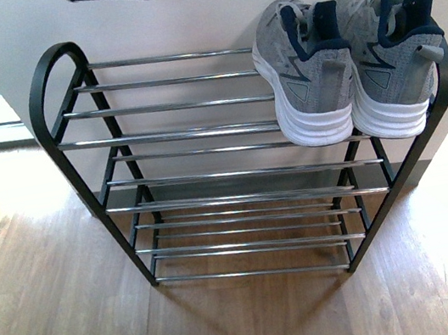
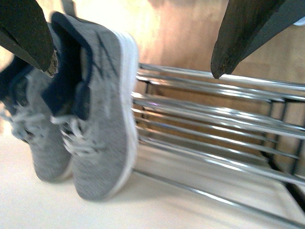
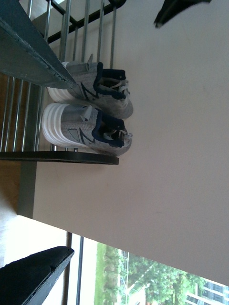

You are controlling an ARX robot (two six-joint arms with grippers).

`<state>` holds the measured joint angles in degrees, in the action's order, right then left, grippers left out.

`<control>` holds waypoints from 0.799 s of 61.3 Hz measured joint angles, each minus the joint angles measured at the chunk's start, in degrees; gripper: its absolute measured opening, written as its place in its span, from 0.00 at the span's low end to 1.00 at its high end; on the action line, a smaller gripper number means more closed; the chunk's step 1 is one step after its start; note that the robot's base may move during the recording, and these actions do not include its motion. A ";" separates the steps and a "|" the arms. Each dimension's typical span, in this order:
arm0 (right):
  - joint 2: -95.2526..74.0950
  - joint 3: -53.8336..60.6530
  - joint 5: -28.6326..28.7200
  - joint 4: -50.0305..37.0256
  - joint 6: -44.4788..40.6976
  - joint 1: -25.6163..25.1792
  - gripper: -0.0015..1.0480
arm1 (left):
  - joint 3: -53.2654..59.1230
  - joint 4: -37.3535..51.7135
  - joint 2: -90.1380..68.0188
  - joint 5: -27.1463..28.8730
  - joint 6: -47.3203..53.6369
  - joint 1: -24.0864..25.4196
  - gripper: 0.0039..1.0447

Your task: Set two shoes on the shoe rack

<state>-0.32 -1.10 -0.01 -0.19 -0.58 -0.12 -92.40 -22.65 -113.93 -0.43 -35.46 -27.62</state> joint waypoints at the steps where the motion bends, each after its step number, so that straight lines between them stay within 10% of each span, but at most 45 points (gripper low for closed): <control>1: 0.00 0.00 0.00 0.00 0.00 0.00 0.91 | 2.62 1.49 2.16 2.45 1.11 0.66 0.91; 7: 0.00 0.00 0.00 0.00 0.00 0.00 0.91 | 12.61 8.63 10.84 12.81 7.67 2.75 0.91; 11: 0.00 0.00 0.00 0.00 0.00 0.00 0.91 | 25.33 31.15 18.40 21.57 18.64 4.33 0.80; 22: 0.00 0.00 0.00 0.00 0.00 0.00 0.91 | 47.41 63.56 28.79 19.08 31.23 8.46 0.52; 38: 0.00 0.00 0.00 0.00 0.00 0.00 0.91 | 68.35 71.49 40.79 12.52 34.45 15.04 0.02; 49: 0.00 0.00 0.00 0.00 0.00 0.00 0.91 | 75.80 71.84 47.47 9.49 34.73 18.14 0.01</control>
<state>-0.32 -1.10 -0.01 -0.19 -0.58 -0.12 -16.60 49.19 -66.46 9.06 -0.73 -9.48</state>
